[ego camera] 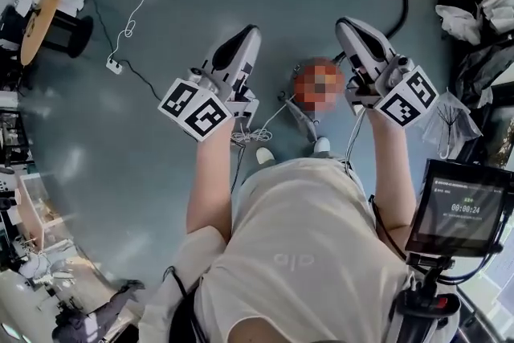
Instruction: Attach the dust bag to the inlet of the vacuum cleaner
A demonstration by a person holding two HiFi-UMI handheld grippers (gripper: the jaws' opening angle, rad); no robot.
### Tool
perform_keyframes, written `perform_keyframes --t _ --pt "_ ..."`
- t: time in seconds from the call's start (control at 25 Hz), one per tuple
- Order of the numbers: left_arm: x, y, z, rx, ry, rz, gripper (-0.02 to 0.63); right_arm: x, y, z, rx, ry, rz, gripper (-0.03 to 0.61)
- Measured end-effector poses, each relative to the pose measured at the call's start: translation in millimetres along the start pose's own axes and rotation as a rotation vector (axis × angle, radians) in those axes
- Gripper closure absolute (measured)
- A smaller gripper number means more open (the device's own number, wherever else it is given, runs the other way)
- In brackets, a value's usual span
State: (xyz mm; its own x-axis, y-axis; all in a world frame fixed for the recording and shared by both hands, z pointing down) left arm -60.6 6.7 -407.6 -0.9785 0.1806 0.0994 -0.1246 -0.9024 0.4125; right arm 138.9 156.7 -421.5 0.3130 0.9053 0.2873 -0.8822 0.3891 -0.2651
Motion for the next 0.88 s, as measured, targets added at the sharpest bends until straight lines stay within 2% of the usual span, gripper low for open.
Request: perform_keyframes --t 0.28,0.56,0.88 --pt "-8.7 4.9 6.2 -0.016 0.040 -0.012 0.621 -11.4 -5.1 6.9 -0.044 -0.006 -0.029 0.566" --pt "-14.9 0.5 3.4 -0.073 0.061 -0.002 0.621 -17.2 -1.4 7.7 -0.016 0.021 -0.042 0.565" --pt "-16.3 4.6 2.6 -0.074 0.062 -0.012 0.621 -17.1 -7.1 6.7 -0.022 0.018 -0.042 0.566"
Point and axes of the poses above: the fingertips, and each gripper's own axes: x backward along the fingers, y to its left, z out of its underside, the point moved 7 cm from there along x, backward along the fingers, and after that the axes turned 6 degrees about -z, right-handed, at the moved point
